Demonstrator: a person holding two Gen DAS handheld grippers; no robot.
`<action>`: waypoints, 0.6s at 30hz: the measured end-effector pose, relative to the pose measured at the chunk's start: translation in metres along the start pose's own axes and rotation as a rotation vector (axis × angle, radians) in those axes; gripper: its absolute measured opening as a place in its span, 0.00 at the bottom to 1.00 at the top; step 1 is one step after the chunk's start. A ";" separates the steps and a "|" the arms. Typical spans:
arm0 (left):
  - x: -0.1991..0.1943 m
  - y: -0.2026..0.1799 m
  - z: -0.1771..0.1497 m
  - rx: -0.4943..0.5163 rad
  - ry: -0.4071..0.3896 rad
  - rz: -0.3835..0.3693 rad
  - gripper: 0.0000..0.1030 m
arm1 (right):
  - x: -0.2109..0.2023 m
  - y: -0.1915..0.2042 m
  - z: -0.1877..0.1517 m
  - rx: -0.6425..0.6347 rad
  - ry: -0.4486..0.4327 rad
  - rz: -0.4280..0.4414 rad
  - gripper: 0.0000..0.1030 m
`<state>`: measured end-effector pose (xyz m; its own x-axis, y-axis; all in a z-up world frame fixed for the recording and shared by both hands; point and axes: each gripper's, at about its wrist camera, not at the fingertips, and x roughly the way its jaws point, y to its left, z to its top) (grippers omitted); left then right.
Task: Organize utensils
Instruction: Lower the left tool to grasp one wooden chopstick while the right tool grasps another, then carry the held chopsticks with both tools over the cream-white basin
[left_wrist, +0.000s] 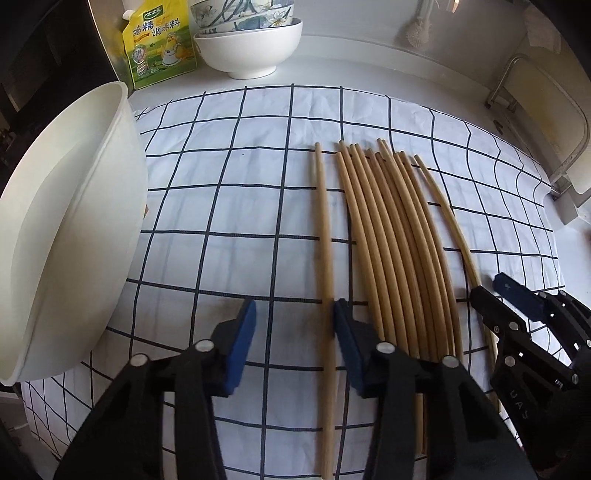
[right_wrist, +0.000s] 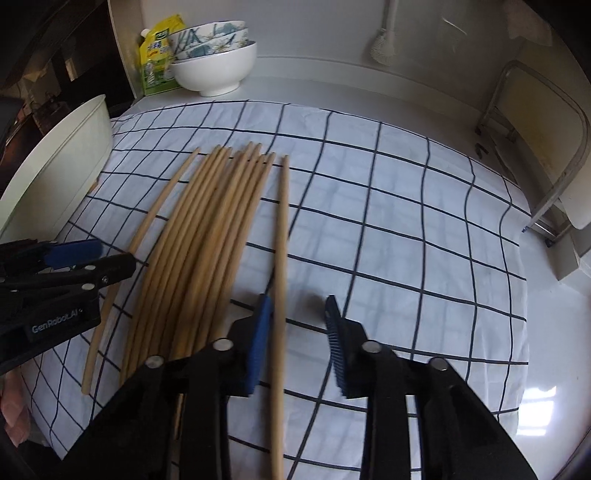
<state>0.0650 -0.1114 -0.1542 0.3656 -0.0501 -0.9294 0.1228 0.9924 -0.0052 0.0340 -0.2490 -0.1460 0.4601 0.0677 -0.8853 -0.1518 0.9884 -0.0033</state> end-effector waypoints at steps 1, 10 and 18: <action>-0.001 -0.002 0.000 0.011 0.000 -0.009 0.23 | 0.000 0.004 0.001 -0.018 0.002 0.000 0.06; -0.018 0.005 0.002 0.036 0.003 -0.081 0.07 | -0.010 -0.005 0.005 0.072 0.011 0.034 0.06; -0.083 0.034 0.018 0.063 -0.101 -0.155 0.07 | -0.070 0.008 0.035 0.185 -0.078 0.079 0.06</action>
<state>0.0550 -0.0756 -0.0709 0.4279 -0.2161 -0.8776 0.2415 0.9630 -0.1194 0.0310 -0.2407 -0.0678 0.5203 0.1490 -0.8409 -0.0299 0.9872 0.1565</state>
